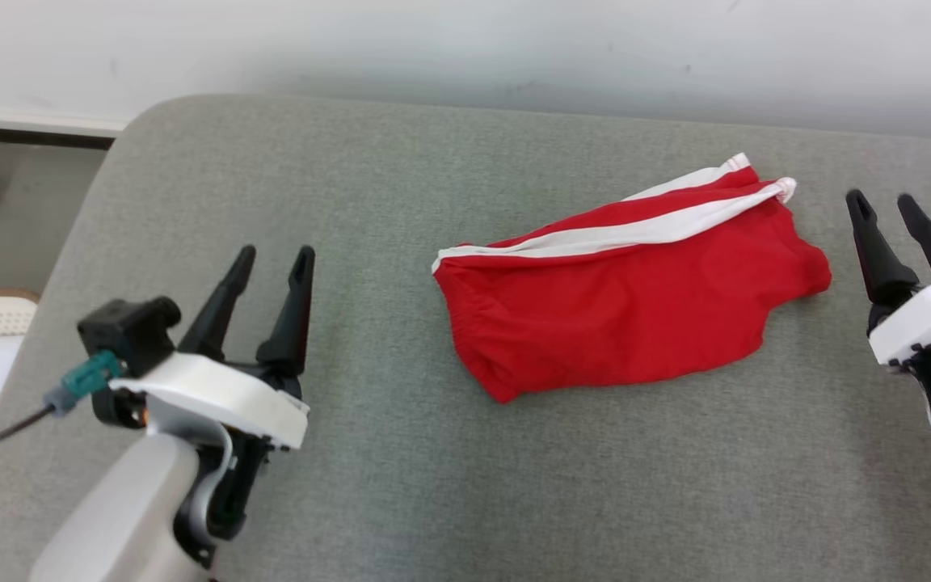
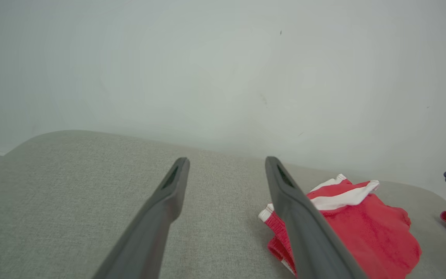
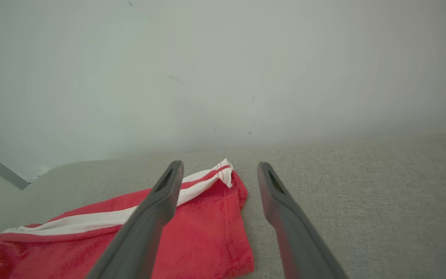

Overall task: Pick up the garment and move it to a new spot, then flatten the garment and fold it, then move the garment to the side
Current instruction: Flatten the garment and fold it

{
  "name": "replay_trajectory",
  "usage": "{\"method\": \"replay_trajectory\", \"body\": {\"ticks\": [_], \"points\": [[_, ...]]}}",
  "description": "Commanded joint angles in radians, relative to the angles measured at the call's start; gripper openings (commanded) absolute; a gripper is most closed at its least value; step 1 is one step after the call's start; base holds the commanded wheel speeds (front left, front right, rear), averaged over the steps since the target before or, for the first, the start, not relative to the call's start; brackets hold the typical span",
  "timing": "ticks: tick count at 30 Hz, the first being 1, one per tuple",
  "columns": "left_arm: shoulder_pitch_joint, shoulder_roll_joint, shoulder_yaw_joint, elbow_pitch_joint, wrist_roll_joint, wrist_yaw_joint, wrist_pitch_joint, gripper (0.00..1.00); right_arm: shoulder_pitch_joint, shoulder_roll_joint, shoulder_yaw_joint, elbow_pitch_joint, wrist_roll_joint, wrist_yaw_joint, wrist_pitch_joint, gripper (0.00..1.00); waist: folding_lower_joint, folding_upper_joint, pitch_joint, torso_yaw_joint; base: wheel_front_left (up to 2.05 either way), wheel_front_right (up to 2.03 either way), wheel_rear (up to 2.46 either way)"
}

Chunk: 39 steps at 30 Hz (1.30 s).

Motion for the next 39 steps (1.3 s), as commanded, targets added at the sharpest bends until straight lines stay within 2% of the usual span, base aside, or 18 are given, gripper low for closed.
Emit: {"method": "replay_trajectory", "body": {"ticks": [1,8,14,24,29,30,31,32,34,39], "points": [[0.033,-0.009,0.008,-0.010,0.020,0.004,-0.013,1.00,0.014,-0.010,0.010,0.032,0.009,-0.003,0.014,1.00,0.0001,0.0000,0.008,0.014,0.00,0.00,0.00],[0.129,-0.108,0.058,-0.068,0.091,-0.003,-0.021,1.00,-0.052,-0.016,0.055,0.153,0.021,-0.003,0.115,1.00,0.0001,0.0000,0.050,0.072,0.00,0.00,0.00],[0.194,-0.197,0.097,-0.084,0.177,-0.032,-0.021,1.00,-0.120,-0.019,0.087,0.245,0.041,-0.003,0.230,1.00,0.0001,0.0000,0.089,0.134,0.00,0.00,0.00],[0.212,-0.291,0.128,-0.049,0.267,-0.086,-0.021,1.00,-0.188,-0.007,0.100,0.373,0.089,-0.003,0.401,1.00,0.0001,0.0000,0.140,0.207,0.00,0.00,0.00],[0.218,-0.322,0.147,-0.035,0.298,-0.107,-0.021,1.00,-0.184,0.015,0.127,0.367,0.118,0.000,0.564,1.00,0.0001,0.0000,0.150,0.225,0.00,0.00,0.00],[0.221,-0.328,0.151,-0.033,0.300,-0.111,-0.021,1.00,-0.190,0.015,0.125,0.356,0.125,0.001,0.577,0.85,0.0001,0.0000,0.150,0.228,0.00,0.00,0.00],[0.223,-0.333,0.156,-0.030,0.302,-0.114,-0.021,1.00,-0.197,0.014,0.125,0.343,0.130,0.002,0.580,0.53,0.0001,0.0000,0.150,0.229,0.00,0.00,0.00],[0.225,-0.338,0.159,-0.027,0.308,-0.118,-0.021,1.00,-0.202,0.013,0.123,0.335,0.135,0.002,0.580,0.38,0.0001,0.0000,0.149,0.230,0.00,0.00,0.00],[0.229,-0.345,0.164,-0.018,0.314,-0.124,-0.021,1.00,-0.206,0.008,0.115,0.324,0.149,0.002,0.575,0.00,0.0001,0.0000,0.144,0.232,0.00,0.00,0.00],[0.234,-0.361,0.177,0.001,0.333,-0.136,-0.021,1.00,-0.211,-0.012,0.094,0.310,0.177,0.001,0.552,0.00,0.0001,0.0000,0.133,0.231,0.00,0.00,0.00]]}}
